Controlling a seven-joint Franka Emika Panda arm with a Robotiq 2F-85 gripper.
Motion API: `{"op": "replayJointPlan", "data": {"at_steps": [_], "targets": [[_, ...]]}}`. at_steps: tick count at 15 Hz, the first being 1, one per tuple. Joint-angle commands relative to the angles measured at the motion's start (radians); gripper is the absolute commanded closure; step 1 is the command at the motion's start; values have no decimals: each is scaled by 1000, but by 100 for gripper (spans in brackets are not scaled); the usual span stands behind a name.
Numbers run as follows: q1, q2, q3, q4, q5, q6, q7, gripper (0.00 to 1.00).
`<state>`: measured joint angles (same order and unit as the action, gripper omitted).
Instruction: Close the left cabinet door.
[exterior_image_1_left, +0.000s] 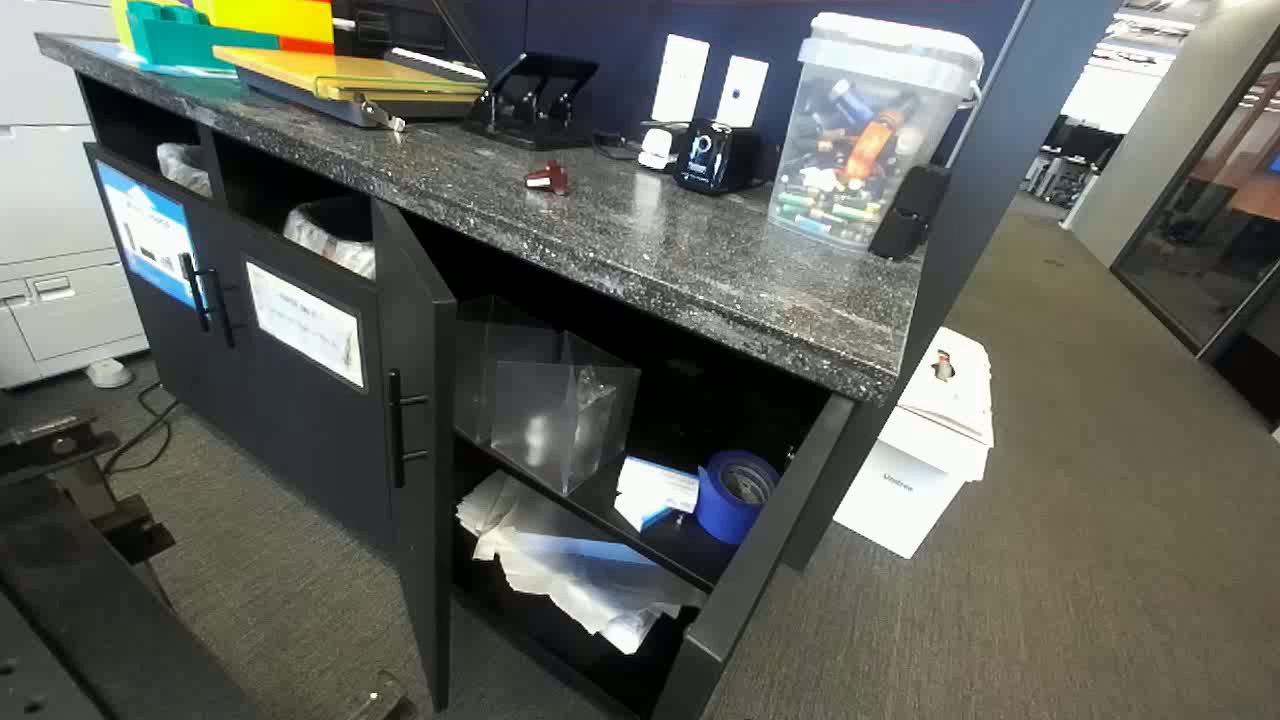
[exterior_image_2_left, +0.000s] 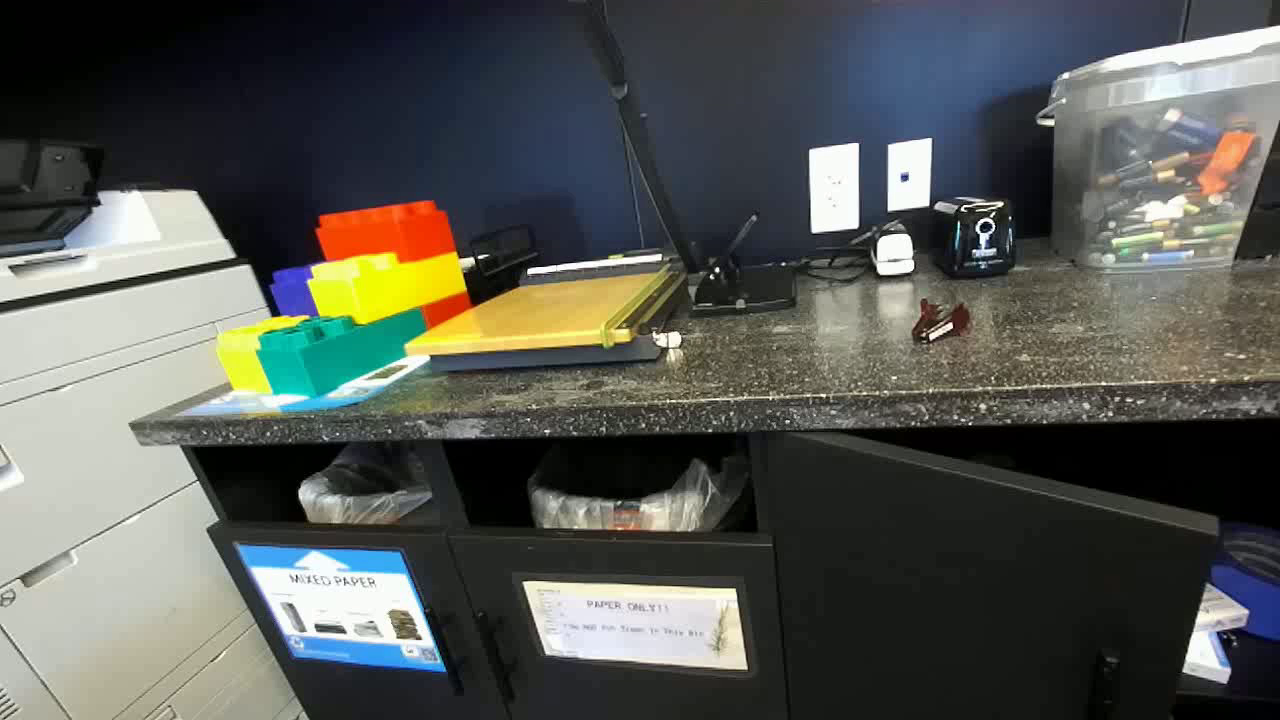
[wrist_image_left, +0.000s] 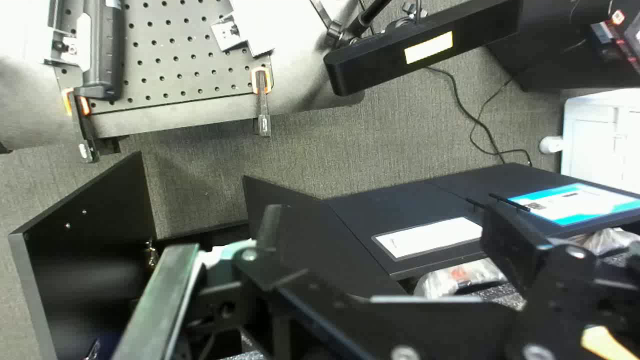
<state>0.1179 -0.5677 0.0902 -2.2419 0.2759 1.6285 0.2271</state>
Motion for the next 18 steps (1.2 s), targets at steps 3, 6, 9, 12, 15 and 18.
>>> {"op": "replayJointPlan", "data": {"at_steps": [3, 6, 9, 12, 15, 18], "targets": [[-20, 0, 14, 3, 7, -4, -8, 0], [-20, 0, 14, 3, 7, -4, -8, 0], [-34, 106, 39, 46, 7, 55, 38, 0], [-45, 280, 80, 80, -14, 209, 107, 0], [-41, 464, 99, 127, -49, 340, 194, 0], [-22, 673, 84, 220, -75, 418, 263, 0]]}}
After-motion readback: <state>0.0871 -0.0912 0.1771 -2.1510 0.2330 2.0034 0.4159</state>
